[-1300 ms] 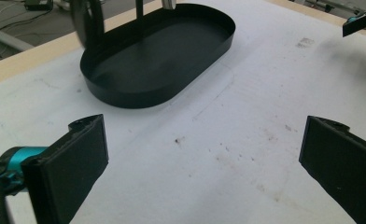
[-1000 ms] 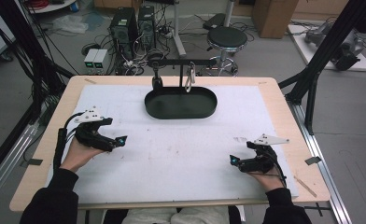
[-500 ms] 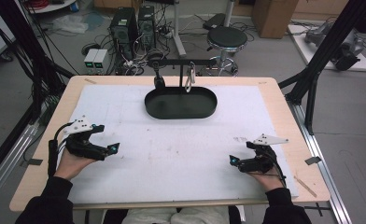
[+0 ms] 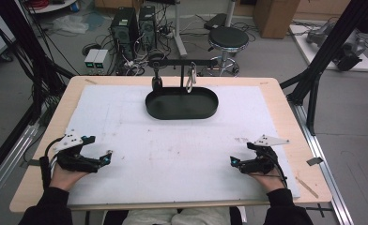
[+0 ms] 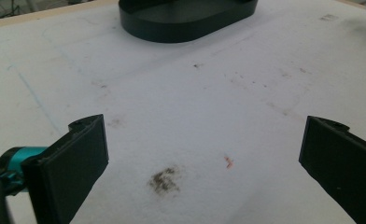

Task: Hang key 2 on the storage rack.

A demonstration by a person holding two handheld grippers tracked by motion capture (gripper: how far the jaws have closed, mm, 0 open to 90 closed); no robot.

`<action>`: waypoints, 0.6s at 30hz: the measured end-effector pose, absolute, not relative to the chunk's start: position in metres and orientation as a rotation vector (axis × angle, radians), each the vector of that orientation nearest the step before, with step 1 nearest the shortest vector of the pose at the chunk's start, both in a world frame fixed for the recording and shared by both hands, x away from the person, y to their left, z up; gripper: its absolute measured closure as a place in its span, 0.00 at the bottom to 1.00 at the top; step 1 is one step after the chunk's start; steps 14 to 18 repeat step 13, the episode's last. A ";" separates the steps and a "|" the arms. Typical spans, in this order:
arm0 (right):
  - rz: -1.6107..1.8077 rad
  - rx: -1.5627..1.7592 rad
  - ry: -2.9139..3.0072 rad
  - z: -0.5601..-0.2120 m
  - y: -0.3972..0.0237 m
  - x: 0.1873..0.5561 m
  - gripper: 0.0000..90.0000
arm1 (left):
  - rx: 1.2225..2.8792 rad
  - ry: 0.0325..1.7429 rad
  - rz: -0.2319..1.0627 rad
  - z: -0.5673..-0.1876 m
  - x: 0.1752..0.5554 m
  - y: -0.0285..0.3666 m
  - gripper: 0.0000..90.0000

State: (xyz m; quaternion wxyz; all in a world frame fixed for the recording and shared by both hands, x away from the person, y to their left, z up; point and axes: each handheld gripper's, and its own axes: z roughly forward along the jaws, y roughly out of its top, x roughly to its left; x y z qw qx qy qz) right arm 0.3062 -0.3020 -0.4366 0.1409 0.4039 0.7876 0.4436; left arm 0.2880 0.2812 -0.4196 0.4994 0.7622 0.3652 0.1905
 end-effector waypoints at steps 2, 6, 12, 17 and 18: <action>1.281 1.164 2.277 -0.437 -0.301 0.306 0.01 | 1.828 0.915 0.473 -0.424 0.282 0.287 0.02; 1.266 1.139 2.294 -0.437 -0.299 0.306 0.01 | 1.806 0.959 0.447 -0.432 0.270 0.295 0.02; 1.268 1.141 2.301 -0.437 -0.295 0.307 0.01 | 1.812 0.955 0.453 -0.433 0.269 0.295 0.02; 1.268 1.141 2.301 -0.437 -0.295 0.307 0.01 | 1.812 0.955 0.453 -0.433 0.269 0.295 0.02; 1.268 1.141 2.301 -0.437 -0.295 0.307 0.01 | 1.812 0.955 0.453 -0.433 0.269 0.295 0.02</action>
